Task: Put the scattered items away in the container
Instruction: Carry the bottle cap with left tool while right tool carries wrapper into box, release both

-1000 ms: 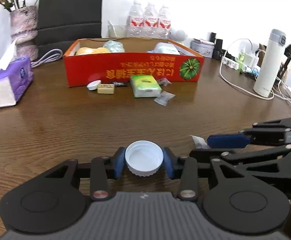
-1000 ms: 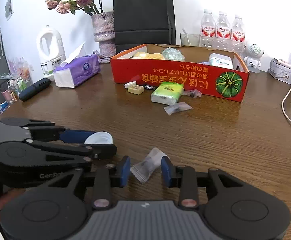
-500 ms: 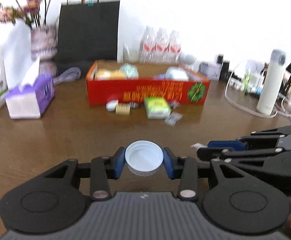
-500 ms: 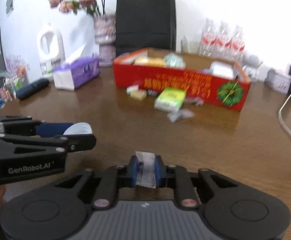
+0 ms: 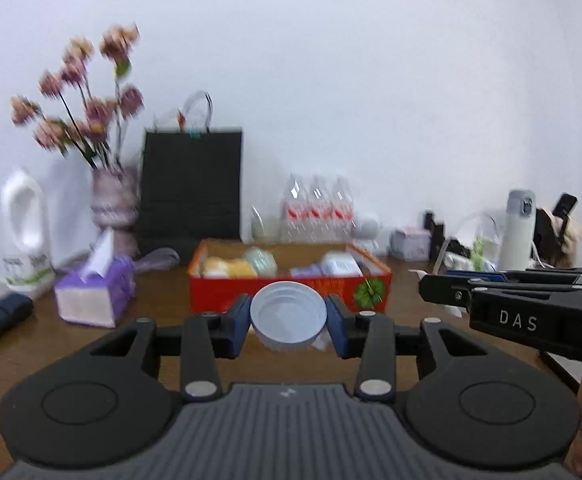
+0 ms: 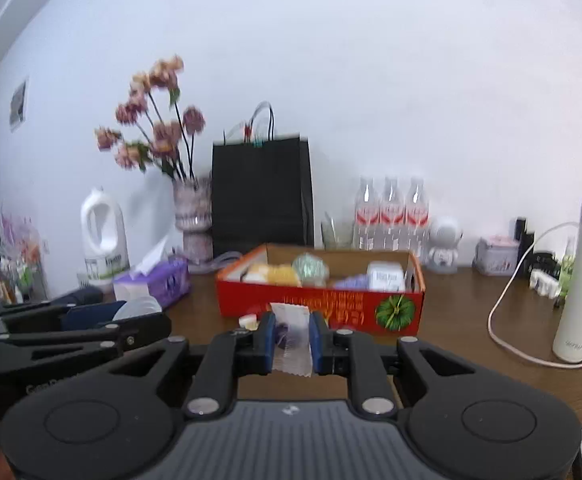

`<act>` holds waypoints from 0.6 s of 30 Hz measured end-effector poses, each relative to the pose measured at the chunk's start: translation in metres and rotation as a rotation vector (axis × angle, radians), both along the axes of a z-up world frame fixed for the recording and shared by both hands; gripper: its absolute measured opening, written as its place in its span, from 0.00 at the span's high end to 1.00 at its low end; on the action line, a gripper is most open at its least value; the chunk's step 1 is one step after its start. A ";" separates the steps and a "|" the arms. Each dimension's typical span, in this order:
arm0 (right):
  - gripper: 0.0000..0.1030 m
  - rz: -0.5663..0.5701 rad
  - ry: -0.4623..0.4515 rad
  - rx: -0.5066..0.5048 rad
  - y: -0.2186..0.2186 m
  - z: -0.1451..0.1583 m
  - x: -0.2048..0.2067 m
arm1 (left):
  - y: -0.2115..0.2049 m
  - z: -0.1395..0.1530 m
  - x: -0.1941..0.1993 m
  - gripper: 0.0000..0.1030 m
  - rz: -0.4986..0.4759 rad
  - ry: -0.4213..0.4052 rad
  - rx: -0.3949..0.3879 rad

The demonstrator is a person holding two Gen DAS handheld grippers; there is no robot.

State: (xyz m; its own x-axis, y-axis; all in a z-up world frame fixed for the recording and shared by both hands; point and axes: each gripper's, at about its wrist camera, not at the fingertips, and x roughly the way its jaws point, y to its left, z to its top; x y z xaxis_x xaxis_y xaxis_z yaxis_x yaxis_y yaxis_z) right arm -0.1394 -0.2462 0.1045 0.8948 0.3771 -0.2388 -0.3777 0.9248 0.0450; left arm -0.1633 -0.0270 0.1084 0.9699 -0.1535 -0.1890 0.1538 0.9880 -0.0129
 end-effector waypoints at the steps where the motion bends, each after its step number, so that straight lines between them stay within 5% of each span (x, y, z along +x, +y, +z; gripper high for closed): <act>1: 0.84 -0.002 -0.014 0.002 0.000 0.001 -0.002 | 0.000 0.001 -0.001 0.60 0.001 -0.008 0.001; 7: 0.84 -0.003 -0.021 0.042 -0.002 0.010 0.014 | -0.004 0.017 0.036 0.60 0.004 -0.023 -0.021; 13: 0.84 -0.024 -0.015 0.095 0.009 0.038 0.116 | -0.019 0.046 0.162 0.60 0.023 -0.091 0.066; 15: 0.84 -0.037 0.015 0.123 0.016 0.047 0.167 | -0.021 0.055 0.220 0.60 0.018 -0.030 0.060; 18: 0.84 -0.008 0.124 0.151 0.022 0.057 0.249 | -0.012 0.057 0.310 0.60 -0.031 0.193 0.000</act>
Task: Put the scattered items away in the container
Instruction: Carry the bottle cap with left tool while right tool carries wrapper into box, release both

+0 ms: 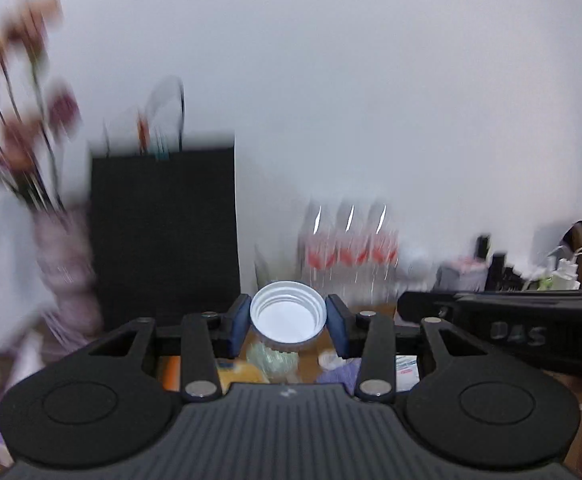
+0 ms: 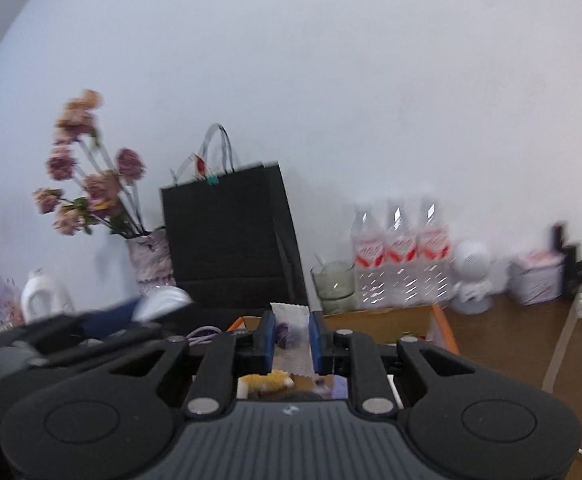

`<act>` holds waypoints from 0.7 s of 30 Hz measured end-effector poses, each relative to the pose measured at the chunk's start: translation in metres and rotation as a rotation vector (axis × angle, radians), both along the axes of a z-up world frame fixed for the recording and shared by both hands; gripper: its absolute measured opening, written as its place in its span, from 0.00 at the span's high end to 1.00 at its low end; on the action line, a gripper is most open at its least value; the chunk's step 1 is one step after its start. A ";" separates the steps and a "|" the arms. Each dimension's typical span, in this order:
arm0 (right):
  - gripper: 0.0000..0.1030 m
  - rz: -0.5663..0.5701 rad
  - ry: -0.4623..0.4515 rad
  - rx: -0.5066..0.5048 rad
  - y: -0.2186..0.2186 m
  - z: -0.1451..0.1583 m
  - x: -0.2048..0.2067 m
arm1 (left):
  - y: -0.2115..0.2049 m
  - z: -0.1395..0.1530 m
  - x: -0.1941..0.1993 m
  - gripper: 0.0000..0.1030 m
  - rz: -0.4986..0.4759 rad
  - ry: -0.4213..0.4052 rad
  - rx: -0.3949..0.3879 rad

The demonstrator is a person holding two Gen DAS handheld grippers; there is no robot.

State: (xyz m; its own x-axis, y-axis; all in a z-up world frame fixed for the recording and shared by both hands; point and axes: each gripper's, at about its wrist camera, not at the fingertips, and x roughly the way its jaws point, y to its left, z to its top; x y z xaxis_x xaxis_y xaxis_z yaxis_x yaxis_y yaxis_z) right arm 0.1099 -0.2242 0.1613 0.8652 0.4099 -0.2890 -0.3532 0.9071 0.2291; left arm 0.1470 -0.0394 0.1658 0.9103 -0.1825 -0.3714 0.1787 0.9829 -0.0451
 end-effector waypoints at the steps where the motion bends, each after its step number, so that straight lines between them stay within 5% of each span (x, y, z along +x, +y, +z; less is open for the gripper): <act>1: 0.84 0.018 0.051 -0.006 0.001 0.003 0.026 | 0.005 -0.003 0.024 0.60 -0.005 0.069 -0.026; 7: 0.84 0.065 0.379 -0.095 0.006 -0.018 0.159 | 0.007 -0.039 0.126 0.60 -0.082 0.313 -0.055; 11: 0.84 0.030 0.479 -0.151 0.012 -0.043 0.205 | -0.013 -0.061 0.174 0.60 -0.124 0.425 -0.064; 15: 0.84 -0.017 0.511 -0.190 0.010 -0.053 0.237 | -0.020 -0.075 0.199 0.43 -0.103 0.439 -0.035; 18: 0.84 -0.012 0.528 -0.215 0.009 -0.059 0.254 | -0.009 -0.076 0.205 0.30 -0.118 0.427 -0.093; 21: 0.84 -0.017 0.552 -0.229 0.007 -0.067 0.269 | 0.000 -0.072 0.207 0.29 -0.093 0.403 -0.077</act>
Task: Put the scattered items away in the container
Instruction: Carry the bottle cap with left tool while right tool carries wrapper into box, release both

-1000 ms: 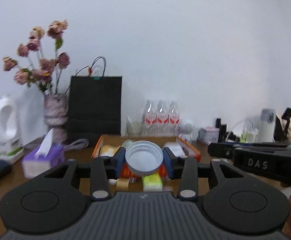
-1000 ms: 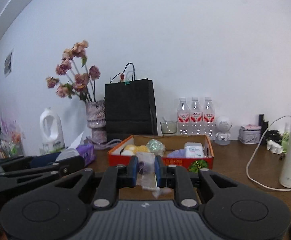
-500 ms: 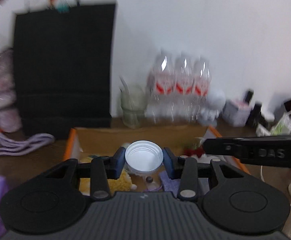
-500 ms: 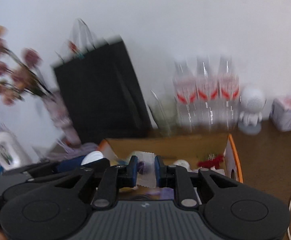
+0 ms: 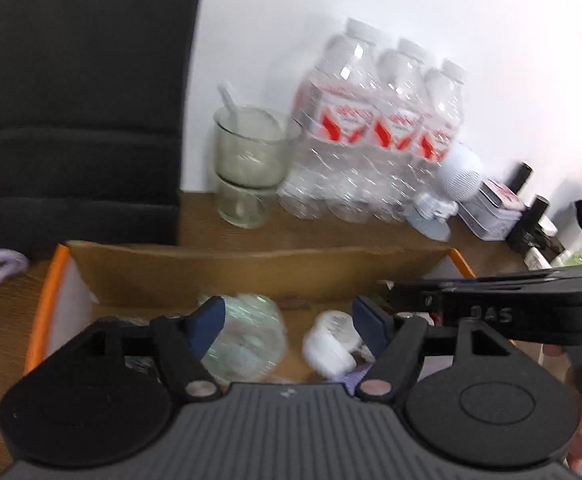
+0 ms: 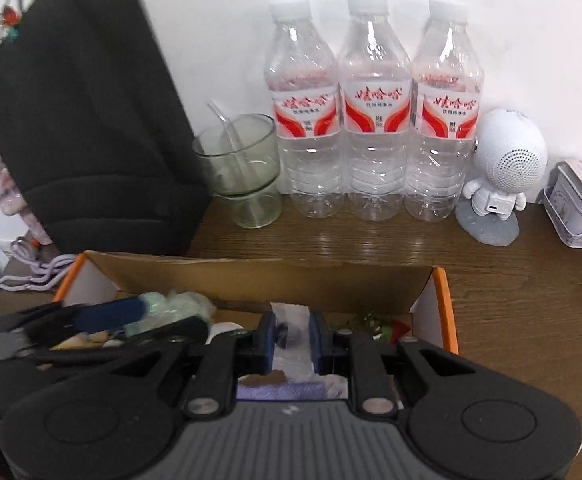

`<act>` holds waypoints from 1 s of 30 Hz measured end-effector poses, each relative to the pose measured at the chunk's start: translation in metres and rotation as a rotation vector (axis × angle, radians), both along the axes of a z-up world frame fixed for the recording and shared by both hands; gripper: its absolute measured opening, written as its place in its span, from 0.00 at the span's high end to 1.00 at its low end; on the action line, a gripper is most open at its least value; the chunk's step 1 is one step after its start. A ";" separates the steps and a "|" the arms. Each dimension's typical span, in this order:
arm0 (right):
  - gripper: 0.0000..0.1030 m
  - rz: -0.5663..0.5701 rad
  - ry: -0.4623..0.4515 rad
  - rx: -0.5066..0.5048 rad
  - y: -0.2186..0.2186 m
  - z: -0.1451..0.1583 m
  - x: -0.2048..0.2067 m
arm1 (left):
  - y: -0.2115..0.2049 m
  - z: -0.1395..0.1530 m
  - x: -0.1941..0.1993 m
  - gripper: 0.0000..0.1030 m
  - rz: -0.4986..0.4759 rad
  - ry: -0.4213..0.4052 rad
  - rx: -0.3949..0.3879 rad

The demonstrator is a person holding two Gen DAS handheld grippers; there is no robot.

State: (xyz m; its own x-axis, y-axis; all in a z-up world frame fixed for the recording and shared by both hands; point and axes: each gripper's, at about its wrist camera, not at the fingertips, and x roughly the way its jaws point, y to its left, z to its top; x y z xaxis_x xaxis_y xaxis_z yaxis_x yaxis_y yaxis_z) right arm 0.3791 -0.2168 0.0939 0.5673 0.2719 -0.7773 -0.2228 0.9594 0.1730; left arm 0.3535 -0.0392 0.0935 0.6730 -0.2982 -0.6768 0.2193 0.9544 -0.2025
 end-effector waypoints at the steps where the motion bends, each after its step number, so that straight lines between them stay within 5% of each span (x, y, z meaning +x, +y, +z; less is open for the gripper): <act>1: 0.84 0.003 0.009 -0.006 0.002 -0.004 0.005 | 0.003 0.002 -0.001 0.28 0.012 -0.009 0.017; 6: 0.81 -0.019 0.039 -0.052 0.008 -0.019 0.022 | 0.012 0.012 -0.004 0.27 0.026 -0.040 0.038; 9: 0.59 -0.037 0.034 -0.045 0.006 -0.022 0.024 | 0.012 0.017 -0.005 0.26 0.028 -0.041 0.043; 15: 0.59 -0.021 0.023 0.001 0.000 0.000 0.007 | 0.007 0.020 -0.018 0.21 0.042 0.000 0.085; 20: 0.45 -0.022 0.054 -0.039 -0.005 0.020 -0.015 | 0.013 0.035 -0.046 0.09 0.075 0.020 0.099; 22: 0.42 -0.019 0.045 -0.052 -0.007 0.025 -0.031 | 0.015 0.041 -0.069 0.09 0.094 -0.035 0.123; 25: 0.42 -0.013 -0.088 -0.023 -0.012 0.027 -0.079 | 0.016 0.044 -0.129 0.04 0.119 -0.302 0.140; 27: 0.35 -0.013 -0.296 -0.006 -0.014 0.026 -0.125 | 0.015 0.036 -0.169 0.03 0.116 -0.470 0.126; 30: 0.16 -0.026 -0.538 -0.024 -0.015 0.015 -0.184 | 0.015 0.032 -0.203 0.03 0.158 -0.517 0.111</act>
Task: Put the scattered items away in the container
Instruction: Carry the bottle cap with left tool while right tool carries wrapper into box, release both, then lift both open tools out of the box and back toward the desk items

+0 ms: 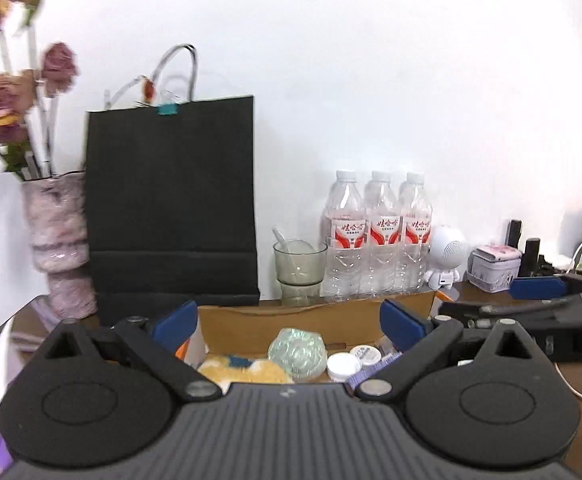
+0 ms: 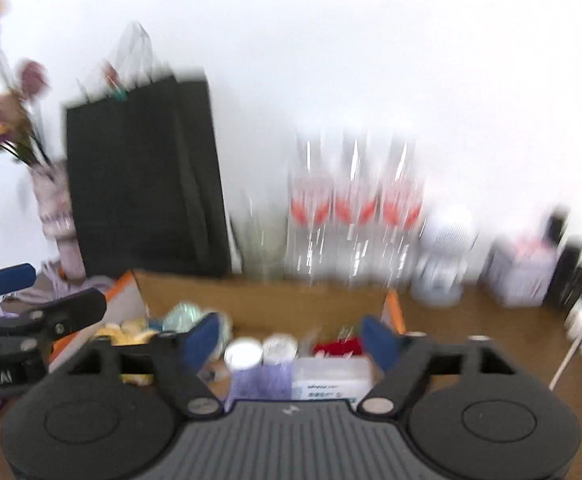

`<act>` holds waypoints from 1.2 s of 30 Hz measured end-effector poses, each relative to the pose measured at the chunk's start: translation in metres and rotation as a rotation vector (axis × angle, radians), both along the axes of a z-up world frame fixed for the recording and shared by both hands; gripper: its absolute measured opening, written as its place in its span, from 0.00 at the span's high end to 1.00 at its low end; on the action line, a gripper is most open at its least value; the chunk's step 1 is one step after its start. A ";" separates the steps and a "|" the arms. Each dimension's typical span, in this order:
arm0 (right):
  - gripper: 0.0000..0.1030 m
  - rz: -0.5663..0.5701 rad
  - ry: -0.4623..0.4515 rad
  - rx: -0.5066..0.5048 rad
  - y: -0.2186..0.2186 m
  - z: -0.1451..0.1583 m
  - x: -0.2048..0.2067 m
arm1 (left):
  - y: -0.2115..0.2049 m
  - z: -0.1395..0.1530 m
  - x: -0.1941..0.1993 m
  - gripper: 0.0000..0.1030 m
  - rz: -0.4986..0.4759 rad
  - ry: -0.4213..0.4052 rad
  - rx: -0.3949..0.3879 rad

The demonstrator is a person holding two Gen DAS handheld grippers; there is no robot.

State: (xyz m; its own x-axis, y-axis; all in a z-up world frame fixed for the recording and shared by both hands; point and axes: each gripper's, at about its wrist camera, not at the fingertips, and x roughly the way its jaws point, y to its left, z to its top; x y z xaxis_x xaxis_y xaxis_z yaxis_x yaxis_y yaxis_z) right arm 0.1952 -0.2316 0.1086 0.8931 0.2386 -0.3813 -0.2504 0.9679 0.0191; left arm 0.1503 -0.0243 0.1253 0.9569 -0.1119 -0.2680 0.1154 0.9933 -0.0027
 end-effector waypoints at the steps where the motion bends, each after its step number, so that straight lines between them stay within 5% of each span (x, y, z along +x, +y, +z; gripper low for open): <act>1: 0.16 -0.006 -0.026 -0.011 0.000 -0.003 -0.012 | 0.001 0.001 -0.009 0.03 0.005 -0.008 -0.016; 6: 0.16 0.003 -0.040 -0.014 0.001 -0.001 -0.061 | 0.003 0.005 -0.052 0.01 0.033 -0.009 -0.014; 11: 0.14 -0.017 -0.058 -0.013 -0.006 -0.013 -0.148 | 0.007 -0.030 -0.156 0.00 0.021 -0.045 -0.001; 16: 0.12 0.030 0.010 -0.032 -0.022 -0.045 -0.242 | 0.017 -0.063 -0.246 0.00 -0.003 0.040 0.010; 21: 0.12 0.054 0.084 0.026 -0.035 -0.071 -0.316 | 0.032 -0.073 -0.280 0.00 0.048 0.112 -0.002; 28: 0.18 0.104 0.097 0.012 -0.027 -0.062 -0.304 | 0.038 -0.072 -0.271 0.00 0.072 0.104 0.028; 34: 0.24 0.144 0.164 -0.099 0.007 -0.062 -0.227 | 0.046 -0.071 -0.238 0.00 0.038 0.158 -0.012; 36: 0.34 0.133 0.242 -0.087 0.018 -0.070 -0.189 | 0.043 -0.065 -0.215 0.00 0.033 0.180 -0.009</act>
